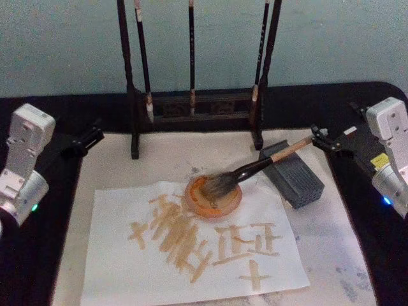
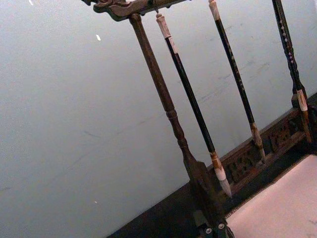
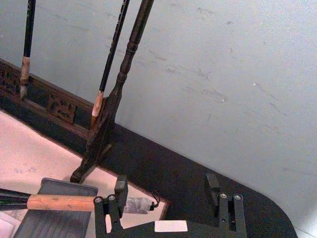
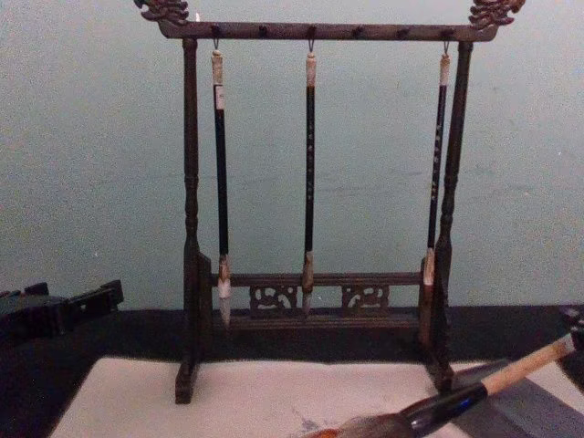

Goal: Pick up the brush from the inkstone, write on the paper, then place the brush back to its original position.

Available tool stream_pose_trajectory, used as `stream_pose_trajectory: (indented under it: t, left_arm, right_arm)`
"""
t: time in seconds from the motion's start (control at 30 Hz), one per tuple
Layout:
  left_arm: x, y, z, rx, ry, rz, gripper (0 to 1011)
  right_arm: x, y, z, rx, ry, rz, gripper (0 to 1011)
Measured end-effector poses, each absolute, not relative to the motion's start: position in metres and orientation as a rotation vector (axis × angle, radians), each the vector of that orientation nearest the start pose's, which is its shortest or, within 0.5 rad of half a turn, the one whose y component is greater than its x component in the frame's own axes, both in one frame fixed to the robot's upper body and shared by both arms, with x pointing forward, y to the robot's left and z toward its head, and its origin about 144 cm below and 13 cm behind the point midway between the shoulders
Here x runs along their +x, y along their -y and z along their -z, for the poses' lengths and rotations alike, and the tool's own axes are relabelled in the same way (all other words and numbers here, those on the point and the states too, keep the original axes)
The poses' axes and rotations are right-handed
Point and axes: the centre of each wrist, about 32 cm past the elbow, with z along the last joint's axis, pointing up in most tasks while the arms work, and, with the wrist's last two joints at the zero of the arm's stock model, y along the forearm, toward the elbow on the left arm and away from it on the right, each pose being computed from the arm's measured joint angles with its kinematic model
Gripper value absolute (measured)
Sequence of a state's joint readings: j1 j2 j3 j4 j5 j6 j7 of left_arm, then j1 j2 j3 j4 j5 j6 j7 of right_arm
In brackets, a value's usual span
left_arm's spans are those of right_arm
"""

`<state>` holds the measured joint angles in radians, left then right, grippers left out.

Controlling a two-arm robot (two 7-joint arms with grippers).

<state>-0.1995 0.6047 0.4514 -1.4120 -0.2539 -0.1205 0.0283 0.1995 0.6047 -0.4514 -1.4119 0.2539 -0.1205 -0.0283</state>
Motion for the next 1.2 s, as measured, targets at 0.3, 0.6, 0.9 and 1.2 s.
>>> stream_pose_trajectory:
  t: [0.3,0.6,0.9,1.2]
  left_arm:
    - [0.4886,-0.3097,-1.1398,0.304,0.285,-1.248,1002]
    - [0.4886,-0.3097,-1.1398,0.305,0.285,-1.248,1002]
    - [0.4886,-0.3097,-1.1398,0.304,0.285,-1.248,1002]
    - [0.4886,-0.3097,-1.1397,0.305,0.285,-1.248,1002]
  right_arm:
    - [0.4887,0.3097,-1.1398,-0.304,0.285,1.248,1001]
    - [0.4886,0.3097,-1.1398,-0.305,0.285,1.248,1001]
    - [0.4886,0.3096,-1.1398,-0.304,0.285,1.248,1001]
    - [0.4886,0.3097,-1.1398,-0.304,0.285,1.248,1001]
